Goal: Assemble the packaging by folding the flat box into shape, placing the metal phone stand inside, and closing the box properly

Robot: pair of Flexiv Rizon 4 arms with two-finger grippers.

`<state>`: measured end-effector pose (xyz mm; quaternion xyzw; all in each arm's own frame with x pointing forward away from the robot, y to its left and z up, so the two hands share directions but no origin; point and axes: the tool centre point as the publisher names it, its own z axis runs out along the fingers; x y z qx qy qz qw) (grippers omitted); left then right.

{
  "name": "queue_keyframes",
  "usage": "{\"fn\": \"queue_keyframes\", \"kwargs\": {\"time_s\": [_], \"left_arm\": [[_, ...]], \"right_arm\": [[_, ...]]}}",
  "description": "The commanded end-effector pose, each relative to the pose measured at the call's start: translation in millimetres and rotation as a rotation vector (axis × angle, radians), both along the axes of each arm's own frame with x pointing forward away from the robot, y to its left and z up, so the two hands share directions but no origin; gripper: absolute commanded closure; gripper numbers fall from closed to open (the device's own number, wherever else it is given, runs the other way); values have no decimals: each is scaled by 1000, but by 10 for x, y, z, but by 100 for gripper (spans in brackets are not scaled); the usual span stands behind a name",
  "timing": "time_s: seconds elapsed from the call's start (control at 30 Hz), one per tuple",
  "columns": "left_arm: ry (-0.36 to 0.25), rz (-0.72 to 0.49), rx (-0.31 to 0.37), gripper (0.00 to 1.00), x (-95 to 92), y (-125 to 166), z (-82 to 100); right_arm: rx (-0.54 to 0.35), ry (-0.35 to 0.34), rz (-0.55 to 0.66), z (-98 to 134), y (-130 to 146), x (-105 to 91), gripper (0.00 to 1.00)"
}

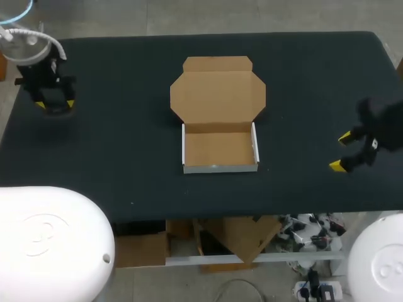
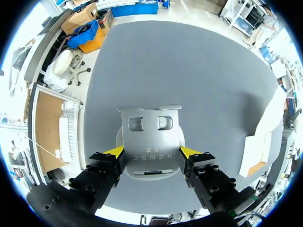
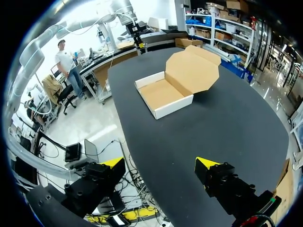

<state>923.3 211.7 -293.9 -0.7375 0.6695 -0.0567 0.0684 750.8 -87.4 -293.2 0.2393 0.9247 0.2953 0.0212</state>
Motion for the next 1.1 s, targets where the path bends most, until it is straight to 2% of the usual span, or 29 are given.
{"fn": "queue_keyframes", "kwargs": {"time_s": [0.03, 0.2, 0.33, 0.63, 0.83, 1.1], "left_arm": [[-14, 2, 0, 100, -67, 3, 26], [-12, 2, -6, 100, -103, 0, 23], [-11, -6, -15, 100, -129, -19, 29], [-18, -45, -24, 100, -206, -127, 168], [-13, -108, -21, 100, -337, -323, 250], [-4, -187, -26, 100, -601, -610, 300]], "right_arm": [[9, 10, 14, -66, 69, 135, 0], [10, 5, 20, -70, 128, 166, 0], [0, 34, 16, -95, 148, 178, 0], [0, 34, 16, -95, 148, 178, 0], [0, 34, 16, -95, 148, 178, 0], [0, 34, 16, -95, 148, 178, 0]]}}
